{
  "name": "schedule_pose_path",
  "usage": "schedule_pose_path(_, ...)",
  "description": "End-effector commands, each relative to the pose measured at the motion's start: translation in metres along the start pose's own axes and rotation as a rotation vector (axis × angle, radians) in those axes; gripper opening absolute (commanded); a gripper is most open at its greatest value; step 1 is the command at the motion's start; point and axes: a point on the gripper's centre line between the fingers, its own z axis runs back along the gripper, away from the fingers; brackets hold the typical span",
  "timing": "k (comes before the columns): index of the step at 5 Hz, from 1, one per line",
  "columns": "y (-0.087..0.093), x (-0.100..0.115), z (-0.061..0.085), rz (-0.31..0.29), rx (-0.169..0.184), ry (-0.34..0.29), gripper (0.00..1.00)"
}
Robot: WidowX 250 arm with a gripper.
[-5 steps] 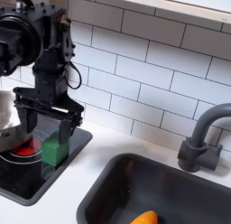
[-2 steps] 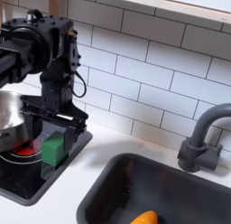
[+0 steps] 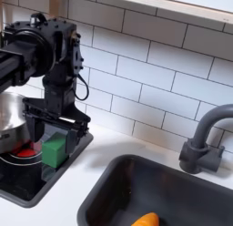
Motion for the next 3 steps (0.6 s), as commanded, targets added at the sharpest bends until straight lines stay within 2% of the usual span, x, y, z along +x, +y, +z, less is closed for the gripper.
schedule_pose_path(1, -0.003, 0.002, -0.015, -0.009, 0.003, 0.035, 1.0)
schedule_pose_path(3, -0.001, 0.005, -0.029, 0.003, 0.005, 0.069, 1.0)
